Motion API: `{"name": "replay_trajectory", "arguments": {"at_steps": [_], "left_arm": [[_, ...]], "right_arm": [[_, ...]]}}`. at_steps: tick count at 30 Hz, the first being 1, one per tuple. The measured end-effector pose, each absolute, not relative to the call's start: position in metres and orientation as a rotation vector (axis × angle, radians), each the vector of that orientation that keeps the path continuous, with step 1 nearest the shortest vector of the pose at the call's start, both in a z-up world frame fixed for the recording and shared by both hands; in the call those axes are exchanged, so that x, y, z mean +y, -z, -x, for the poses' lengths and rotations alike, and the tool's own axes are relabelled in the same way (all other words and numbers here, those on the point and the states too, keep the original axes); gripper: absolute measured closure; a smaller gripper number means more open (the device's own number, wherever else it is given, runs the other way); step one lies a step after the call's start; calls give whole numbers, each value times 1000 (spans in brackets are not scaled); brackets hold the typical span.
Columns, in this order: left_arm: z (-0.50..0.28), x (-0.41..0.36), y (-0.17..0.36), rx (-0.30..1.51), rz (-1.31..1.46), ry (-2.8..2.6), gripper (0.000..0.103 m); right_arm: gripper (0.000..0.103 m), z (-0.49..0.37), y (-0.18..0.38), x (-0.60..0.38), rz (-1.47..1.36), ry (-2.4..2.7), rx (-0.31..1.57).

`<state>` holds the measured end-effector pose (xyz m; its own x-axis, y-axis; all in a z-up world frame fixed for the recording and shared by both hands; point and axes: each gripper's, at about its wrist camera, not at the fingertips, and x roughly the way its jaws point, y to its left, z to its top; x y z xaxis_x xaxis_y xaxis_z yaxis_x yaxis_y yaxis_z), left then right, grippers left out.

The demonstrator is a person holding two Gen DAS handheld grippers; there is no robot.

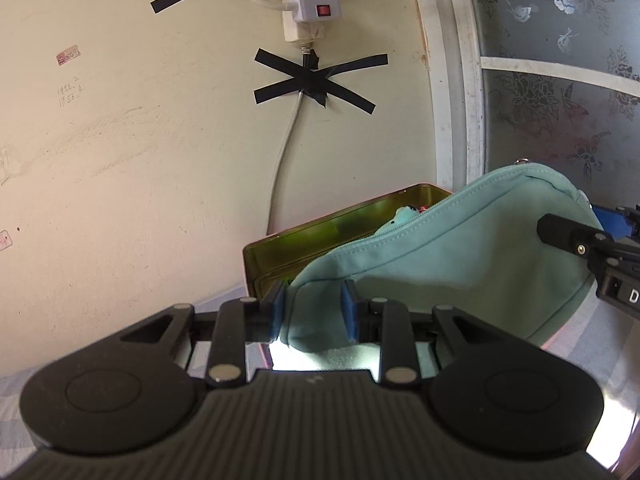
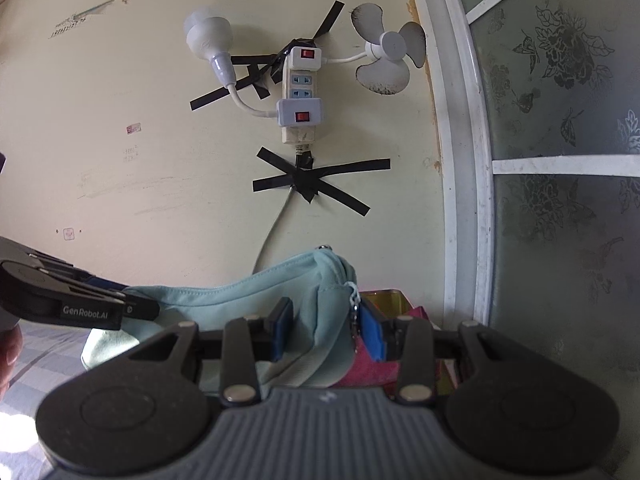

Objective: Organize objects
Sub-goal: 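Carry the pencil case with both grippers over the pink tin and lower it inside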

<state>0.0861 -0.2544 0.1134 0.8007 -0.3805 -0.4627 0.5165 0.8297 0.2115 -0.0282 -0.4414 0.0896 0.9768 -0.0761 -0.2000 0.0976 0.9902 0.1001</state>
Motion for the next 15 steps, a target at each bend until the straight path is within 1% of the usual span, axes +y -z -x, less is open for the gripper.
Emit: {"name": "replay_trajectory", "arguments": {"at_steps": [8,15], "left_arm": [[-134,-276,-118,449,-345,441,71],[-191,-290,-117,539,-291,421,71]], "right_arm": [[67,-35,-91,-465,-129,47,255],[67,-111,-101,-474,-132,6,395]]}}
